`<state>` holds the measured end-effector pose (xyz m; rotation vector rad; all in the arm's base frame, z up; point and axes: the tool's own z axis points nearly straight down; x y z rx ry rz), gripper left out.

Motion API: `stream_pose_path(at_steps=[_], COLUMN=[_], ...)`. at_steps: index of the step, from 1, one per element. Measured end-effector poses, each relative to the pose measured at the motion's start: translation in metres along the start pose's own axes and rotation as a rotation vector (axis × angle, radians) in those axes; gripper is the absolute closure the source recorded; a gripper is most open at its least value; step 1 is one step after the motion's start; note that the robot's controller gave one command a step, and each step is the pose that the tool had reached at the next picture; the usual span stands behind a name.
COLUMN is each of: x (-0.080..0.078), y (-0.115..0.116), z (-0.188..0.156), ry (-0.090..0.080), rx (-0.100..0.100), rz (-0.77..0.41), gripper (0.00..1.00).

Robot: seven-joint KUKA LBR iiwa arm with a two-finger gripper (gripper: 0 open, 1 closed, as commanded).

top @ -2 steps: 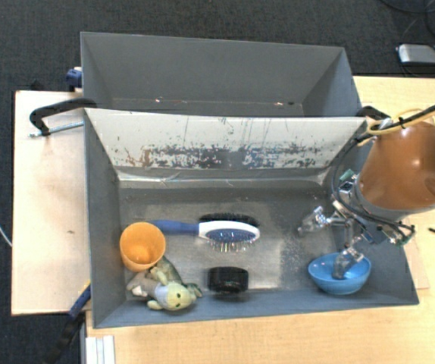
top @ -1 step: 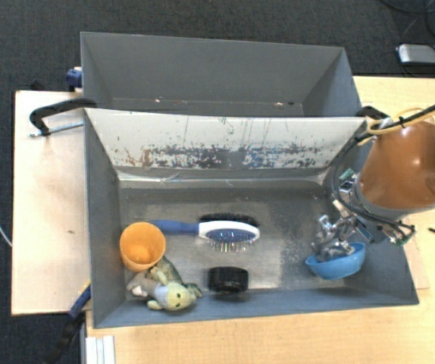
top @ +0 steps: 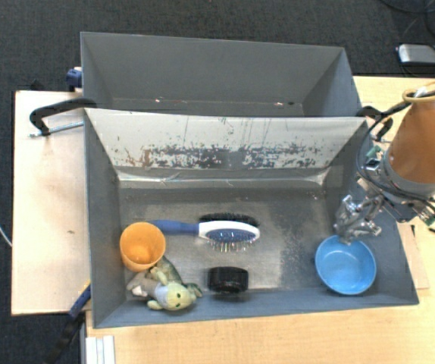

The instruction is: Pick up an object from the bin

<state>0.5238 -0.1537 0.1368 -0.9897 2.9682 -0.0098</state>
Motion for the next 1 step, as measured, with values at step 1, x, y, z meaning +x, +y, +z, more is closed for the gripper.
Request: stream_pose_path(at_steps=[1], x=[-0.0114], y=[0.0074], z=[-0.1093], ry=[-0.001], rx=[0.001], rz=[-0.113], gripper=[1.00])
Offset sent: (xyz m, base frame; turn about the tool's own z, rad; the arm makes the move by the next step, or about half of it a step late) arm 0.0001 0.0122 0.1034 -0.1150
